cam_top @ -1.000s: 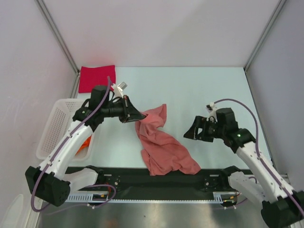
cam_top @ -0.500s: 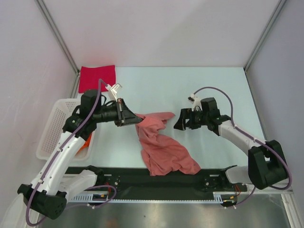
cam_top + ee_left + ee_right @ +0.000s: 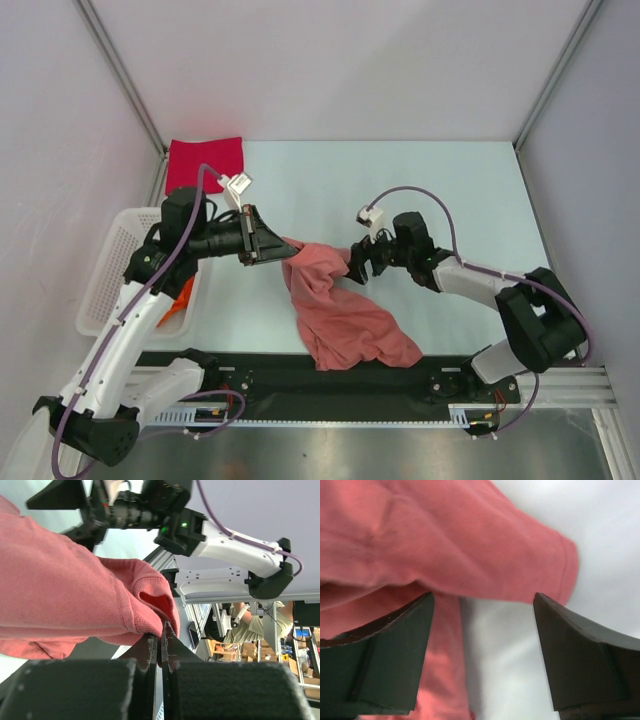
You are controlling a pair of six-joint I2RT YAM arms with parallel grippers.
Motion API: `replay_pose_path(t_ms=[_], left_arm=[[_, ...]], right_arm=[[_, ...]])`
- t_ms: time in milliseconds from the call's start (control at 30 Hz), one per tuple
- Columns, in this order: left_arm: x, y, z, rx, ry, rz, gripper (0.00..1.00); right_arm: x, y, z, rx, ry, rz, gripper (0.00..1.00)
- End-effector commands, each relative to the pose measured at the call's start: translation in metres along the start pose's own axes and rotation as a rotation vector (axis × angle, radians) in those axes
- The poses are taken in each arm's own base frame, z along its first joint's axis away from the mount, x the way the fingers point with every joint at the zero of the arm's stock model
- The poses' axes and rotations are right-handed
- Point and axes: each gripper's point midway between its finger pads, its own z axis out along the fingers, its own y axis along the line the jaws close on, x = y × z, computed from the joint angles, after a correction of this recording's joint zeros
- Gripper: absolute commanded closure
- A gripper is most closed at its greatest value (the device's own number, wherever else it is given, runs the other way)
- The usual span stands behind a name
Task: Fold and stack the t-shirts
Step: Flatten the tshirt out
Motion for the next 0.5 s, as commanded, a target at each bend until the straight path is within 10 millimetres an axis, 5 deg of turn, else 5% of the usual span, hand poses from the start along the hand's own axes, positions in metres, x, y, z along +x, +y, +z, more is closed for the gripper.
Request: replay_pose_path(t_ms=[0,133,267,300,333,467], left_arm=[[-0.003,-0.032,-0.013,0.081,-0.013,0.04,1.0],[-0.003,-0.042,-0.016,0.106,-0.007,0.052,1.0],[-0.003,-0.05,-0.018,0.132,0.006,0.054,1.0],[-0.005,-0.052,-0.018,0.142,0.009,0.057,1.0],[-0.006,-0.052,-0.016,0.147,0.018,0.054,1.0],[-0.017,-0.064,-0.012,0.192,0.028,0.072,1.0]], right_arm=[[-0.022,-0.007,0.019,0.051,-0.108,-0.082,0.23],[-0.041,-0.061,0.014,0.363,-0.15,0.055,0.53],[-0.094,-0.058,-0.012,0.393,-0.298,0.036,0.97],[-0.105,-0.057,-0.02,0.407,-0.328,0.032,1.0],[-0.138,-0.055,-0.04,0.439,-0.414,0.04,1.0],[-0.193,-0.052,-0.096,0.569,-0.528,0.043,1.0]])
